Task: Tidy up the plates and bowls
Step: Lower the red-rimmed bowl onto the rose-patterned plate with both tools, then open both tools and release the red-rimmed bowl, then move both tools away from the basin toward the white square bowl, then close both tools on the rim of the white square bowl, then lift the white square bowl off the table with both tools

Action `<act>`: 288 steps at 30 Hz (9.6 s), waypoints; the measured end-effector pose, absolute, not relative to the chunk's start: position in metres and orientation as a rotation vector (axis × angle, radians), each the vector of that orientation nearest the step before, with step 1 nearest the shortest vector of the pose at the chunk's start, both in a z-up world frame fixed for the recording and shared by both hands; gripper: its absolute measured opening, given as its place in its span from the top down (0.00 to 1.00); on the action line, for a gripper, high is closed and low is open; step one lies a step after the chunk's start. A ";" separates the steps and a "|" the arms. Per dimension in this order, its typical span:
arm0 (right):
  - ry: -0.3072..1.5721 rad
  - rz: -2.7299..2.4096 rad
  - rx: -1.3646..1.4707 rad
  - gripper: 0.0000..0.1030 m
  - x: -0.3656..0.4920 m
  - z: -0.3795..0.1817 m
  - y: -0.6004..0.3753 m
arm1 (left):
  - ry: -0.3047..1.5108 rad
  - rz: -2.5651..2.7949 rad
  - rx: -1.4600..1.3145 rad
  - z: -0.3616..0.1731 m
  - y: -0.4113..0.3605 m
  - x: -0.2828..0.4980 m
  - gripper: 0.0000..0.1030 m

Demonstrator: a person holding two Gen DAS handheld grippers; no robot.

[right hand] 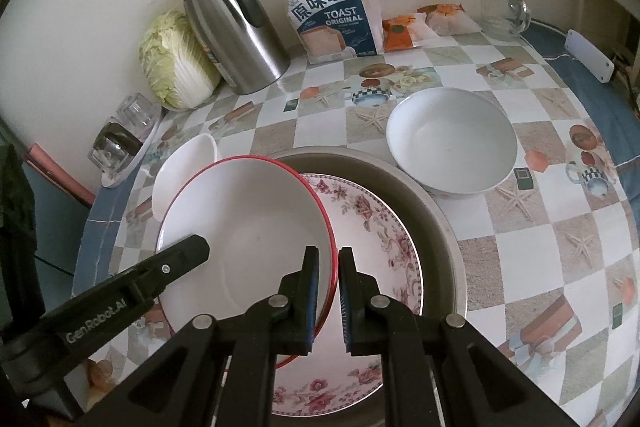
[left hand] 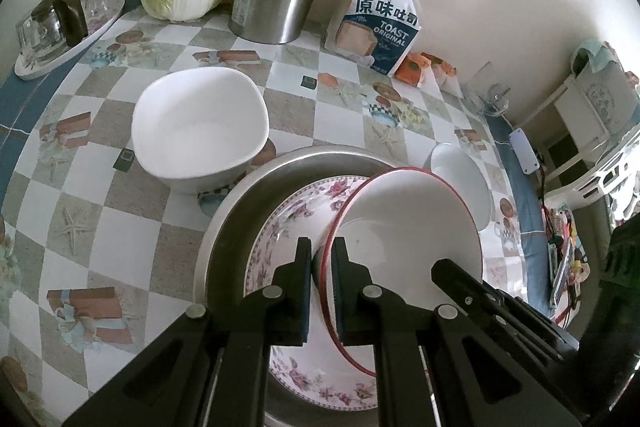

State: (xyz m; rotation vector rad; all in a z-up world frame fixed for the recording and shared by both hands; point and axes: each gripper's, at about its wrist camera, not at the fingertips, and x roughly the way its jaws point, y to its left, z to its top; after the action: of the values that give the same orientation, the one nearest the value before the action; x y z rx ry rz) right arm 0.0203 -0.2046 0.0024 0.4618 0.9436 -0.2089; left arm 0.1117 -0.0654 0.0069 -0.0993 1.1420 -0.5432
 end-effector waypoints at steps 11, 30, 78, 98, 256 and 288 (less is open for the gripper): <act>0.956 -0.203 0.476 0.90 0.021 -0.002 -0.206 | 1.163 -0.534 -0.098 0.000 -0.068 0.113 0.92; 0.968 -0.189 0.500 0.88 0.026 -0.011 -0.209 | 1.169 -0.520 -0.100 -0.002 -0.069 0.116 0.92; 0.919 -0.183 0.500 0.60 0.024 0.000 -0.216 | 1.101 -0.499 -0.150 0.027 -0.048 0.116 0.47; 0.882 -0.242 0.457 0.06 0.017 0.008 -0.217 | 1.016 -0.297 -0.084 0.034 -0.022 0.122 0.18; 1.160 -0.234 0.185 0.85 0.201 0.030 -0.095 | 1.048 -0.388 -0.333 0.001 0.028 0.225 0.82; 0.930 -0.075 0.347 0.85 0.074 0.125 -0.114 | 0.796 -0.396 -0.160 0.118 0.014 0.117 0.82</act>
State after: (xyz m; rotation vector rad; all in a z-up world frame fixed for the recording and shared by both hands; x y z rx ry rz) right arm 0.0737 -0.1137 0.1253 0.3469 0.9299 -0.0754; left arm 0.1174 0.0143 0.1180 -0.1596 0.7963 -0.3957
